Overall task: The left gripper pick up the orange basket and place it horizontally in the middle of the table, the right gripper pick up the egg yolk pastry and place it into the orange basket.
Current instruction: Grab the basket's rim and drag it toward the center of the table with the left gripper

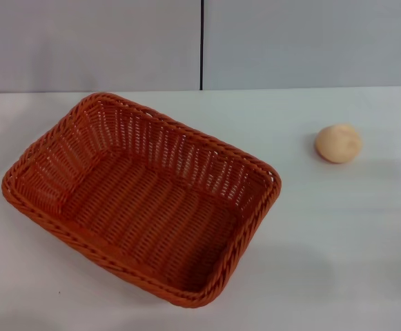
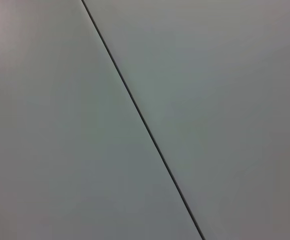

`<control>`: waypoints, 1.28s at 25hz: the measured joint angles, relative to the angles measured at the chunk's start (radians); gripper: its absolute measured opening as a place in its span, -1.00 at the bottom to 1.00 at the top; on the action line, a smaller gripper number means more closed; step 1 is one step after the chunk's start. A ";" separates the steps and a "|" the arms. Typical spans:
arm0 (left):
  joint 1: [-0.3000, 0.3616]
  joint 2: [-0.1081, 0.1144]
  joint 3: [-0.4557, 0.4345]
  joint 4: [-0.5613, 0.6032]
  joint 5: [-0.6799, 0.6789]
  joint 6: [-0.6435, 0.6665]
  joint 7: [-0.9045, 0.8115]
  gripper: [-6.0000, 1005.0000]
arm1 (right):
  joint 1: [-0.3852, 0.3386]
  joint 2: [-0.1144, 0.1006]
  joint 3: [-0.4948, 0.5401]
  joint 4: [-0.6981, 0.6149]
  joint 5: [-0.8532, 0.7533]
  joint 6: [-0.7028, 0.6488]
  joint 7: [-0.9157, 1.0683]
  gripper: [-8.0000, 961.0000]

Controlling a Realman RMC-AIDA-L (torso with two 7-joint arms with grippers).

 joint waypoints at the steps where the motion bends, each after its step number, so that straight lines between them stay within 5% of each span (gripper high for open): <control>1: -0.008 0.019 0.043 0.053 0.044 -0.027 -0.064 0.44 | -0.002 0.000 0.001 0.000 0.000 0.001 0.000 0.27; 2: -0.021 0.037 0.079 0.114 0.105 -0.054 -0.138 0.45 | -0.004 0.001 0.002 0.000 0.001 0.004 0.000 0.27; 5: -0.041 0.045 0.092 0.188 0.201 -0.074 -0.217 0.45 | -0.006 0.001 0.002 0.000 0.004 0.011 0.000 0.27; 12: -0.115 0.028 0.092 0.436 0.577 -0.093 -0.448 0.45 | -0.010 0.001 0.002 0.000 0.007 0.028 0.000 0.27; 22: -0.188 -0.005 0.093 0.482 0.887 -0.123 -0.531 0.44 | -0.010 0.000 0.002 0.000 0.006 0.048 0.000 0.27; 32: -0.194 -0.023 0.093 0.437 1.020 -0.165 -0.540 0.45 | -0.012 -0.002 0.002 -0.002 0.005 0.079 0.000 0.27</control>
